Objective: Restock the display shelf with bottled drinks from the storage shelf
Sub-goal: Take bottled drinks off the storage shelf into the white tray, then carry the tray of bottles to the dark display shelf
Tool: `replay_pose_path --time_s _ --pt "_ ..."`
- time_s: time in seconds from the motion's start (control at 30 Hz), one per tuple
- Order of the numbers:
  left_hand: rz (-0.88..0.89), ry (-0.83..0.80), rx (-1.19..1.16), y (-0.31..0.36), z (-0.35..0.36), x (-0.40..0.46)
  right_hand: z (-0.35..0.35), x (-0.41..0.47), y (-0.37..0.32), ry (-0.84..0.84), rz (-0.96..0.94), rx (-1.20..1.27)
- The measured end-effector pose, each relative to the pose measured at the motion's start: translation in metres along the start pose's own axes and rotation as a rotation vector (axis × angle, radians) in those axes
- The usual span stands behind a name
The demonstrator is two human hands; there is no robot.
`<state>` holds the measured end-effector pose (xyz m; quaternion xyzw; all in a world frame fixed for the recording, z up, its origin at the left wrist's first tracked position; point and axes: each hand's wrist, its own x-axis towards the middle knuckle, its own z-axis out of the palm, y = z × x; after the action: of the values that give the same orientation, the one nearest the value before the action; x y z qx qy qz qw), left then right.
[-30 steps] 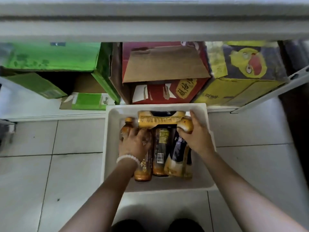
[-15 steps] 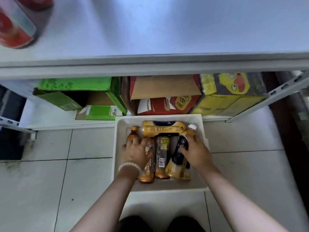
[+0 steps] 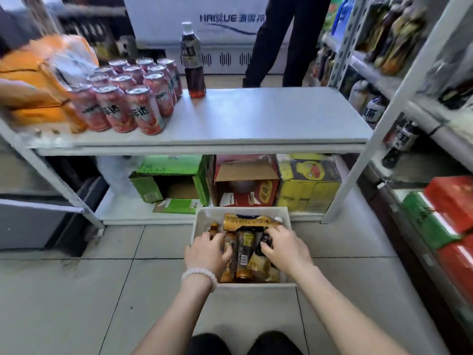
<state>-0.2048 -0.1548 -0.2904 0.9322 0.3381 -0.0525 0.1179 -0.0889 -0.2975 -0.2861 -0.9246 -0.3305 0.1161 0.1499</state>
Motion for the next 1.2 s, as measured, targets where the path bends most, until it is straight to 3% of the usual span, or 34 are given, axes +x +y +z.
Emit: replay_pose_path --time_s 0.23,0.57,0.7,0.9,1.2 --pt "0.104 0.151 -0.035 -0.005 -0.016 -0.073 -0.004 -0.096 -0.002 0.115 0.054 0.138" --pt "0.042 -0.114 0.03 -0.029 -0.063 -0.108 -0.043 -0.117 -0.04 -0.092 0.126 0.118" --pt "0.015 -0.247 0.072 -0.02 -0.125 -0.131 -0.095 -0.138 -0.064 -0.208 0.182 0.129" --pt "0.019 -0.292 0.075 0.01 -0.206 -0.136 -0.174 -0.155 -0.098 -0.33 0.234 0.085" --pt "0.007 -0.362 0.143 0.044 -0.193 -0.086 -0.174 -0.107 -0.059 -0.453 0.304 0.066"
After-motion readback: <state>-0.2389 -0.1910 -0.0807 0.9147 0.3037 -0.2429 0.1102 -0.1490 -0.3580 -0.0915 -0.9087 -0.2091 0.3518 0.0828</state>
